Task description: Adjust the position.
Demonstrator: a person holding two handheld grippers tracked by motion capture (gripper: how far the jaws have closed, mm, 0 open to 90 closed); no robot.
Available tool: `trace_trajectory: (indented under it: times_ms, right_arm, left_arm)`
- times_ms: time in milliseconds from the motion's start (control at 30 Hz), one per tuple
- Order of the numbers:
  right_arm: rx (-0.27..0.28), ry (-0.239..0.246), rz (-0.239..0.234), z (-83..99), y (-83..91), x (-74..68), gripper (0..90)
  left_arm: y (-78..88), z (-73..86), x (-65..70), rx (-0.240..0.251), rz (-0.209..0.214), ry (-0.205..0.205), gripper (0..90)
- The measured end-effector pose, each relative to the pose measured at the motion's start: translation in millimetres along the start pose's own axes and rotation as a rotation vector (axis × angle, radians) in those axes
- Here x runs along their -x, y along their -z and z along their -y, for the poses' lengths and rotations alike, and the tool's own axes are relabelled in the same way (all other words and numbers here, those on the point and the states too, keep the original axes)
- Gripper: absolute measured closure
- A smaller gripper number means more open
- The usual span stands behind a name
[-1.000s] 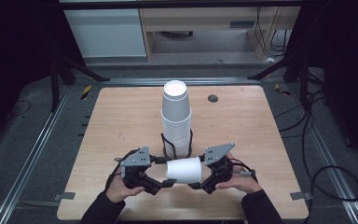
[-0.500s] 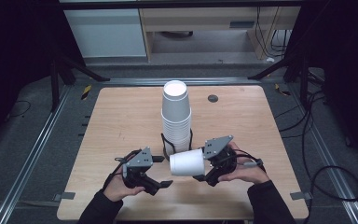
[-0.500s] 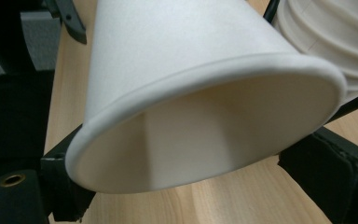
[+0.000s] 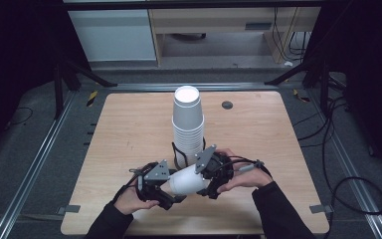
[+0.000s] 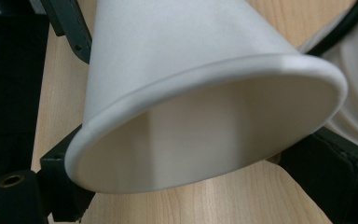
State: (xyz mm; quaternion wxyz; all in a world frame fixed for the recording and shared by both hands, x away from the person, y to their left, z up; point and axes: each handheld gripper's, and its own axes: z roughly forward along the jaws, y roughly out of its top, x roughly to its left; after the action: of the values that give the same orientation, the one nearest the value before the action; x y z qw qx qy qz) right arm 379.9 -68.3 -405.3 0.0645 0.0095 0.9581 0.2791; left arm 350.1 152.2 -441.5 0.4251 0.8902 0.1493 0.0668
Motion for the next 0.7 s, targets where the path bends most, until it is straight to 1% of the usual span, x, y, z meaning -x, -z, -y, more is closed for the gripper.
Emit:
trace_trajectory:
  times_ms: [100,167,233,300,500,633,700]
  right_arm:
    - [-0.024,0.018,-0.010,-5.2,-4.8,-0.8,10.6]
    - [-0.025,0.025,-0.019,-7.9,-6.2,-1.0,10.5]
    - [-0.021,0.028,-0.026,-10.1,-7.0,-1.0,10.5]
    - [-0.023,0.030,-0.021,-11.0,-7.6,-0.8,10.5]
    - [-0.021,0.028,-0.030,-11.1,-8.6,-0.6,9.8]
    - [0.002,0.028,-0.029,-9.5,-10.2,0.2,7.9]
    - [0.029,0.017,-0.029,-7.7,-9.9,0.6,6.5]
  left_arm:
    - [-1.3,0.5,0.5,-0.007,0.006,-0.006,13.1]
    - [-1.7,0.5,0.5,-0.012,0.008,-0.013,14.3]
    - [-1.2,0.7,0.8,-0.010,0.008,-0.017,17.9]
    - [-0.4,0.9,1.3,-0.007,0.013,-0.015,22.1]
    - [0.4,1.1,1.5,-0.016,0.015,-0.022,23.0]
    - [1.4,1.7,0.1,-0.015,0.016,-0.022,23.0]
    - [2.9,2.1,-1.2,-0.009,0.023,-0.014,23.0]
